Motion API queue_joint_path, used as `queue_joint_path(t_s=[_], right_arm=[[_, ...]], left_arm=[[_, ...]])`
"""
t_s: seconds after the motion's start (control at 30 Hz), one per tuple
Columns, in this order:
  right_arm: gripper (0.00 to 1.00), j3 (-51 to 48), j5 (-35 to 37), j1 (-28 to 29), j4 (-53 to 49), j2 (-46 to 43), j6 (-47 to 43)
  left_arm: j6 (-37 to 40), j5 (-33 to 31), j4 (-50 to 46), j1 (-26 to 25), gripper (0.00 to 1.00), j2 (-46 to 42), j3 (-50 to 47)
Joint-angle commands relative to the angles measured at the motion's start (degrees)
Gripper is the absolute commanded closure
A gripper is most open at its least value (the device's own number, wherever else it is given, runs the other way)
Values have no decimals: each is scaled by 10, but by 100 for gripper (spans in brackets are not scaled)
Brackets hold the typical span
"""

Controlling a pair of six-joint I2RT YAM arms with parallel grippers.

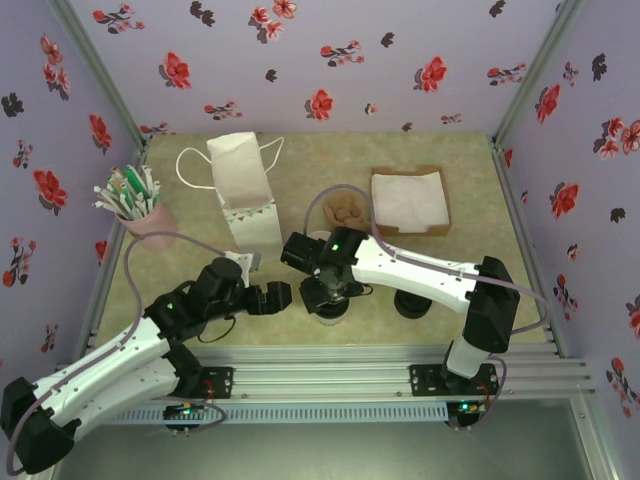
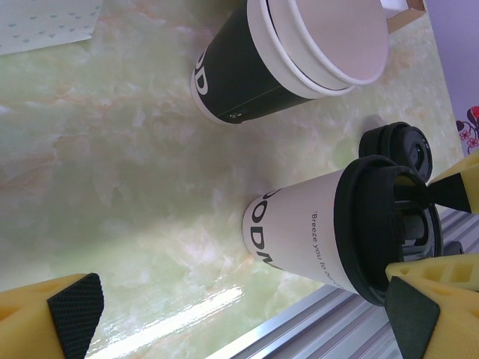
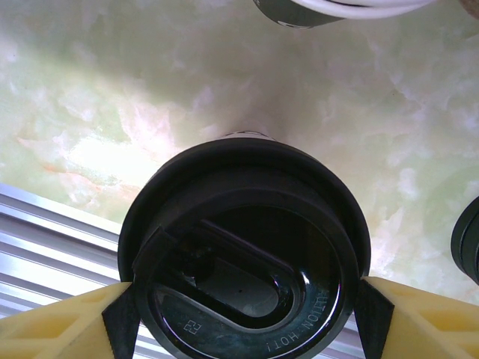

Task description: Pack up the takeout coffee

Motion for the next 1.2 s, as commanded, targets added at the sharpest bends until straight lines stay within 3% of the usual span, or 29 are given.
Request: queue_joint_path(t_s=[0.0, 0.73, 1.17], right_arm=[[24, -18, 3, 10, -9, 11, 14], [25, -35, 0, 10, 4, 18, 17], [17, 1, 18, 11, -10, -3, 19]], left_arm=[[0, 5, 8, 5, 1, -3, -2], [1, 7, 11, 6, 1, 2, 0], [0, 19, 15, 6, 1, 2, 1]])
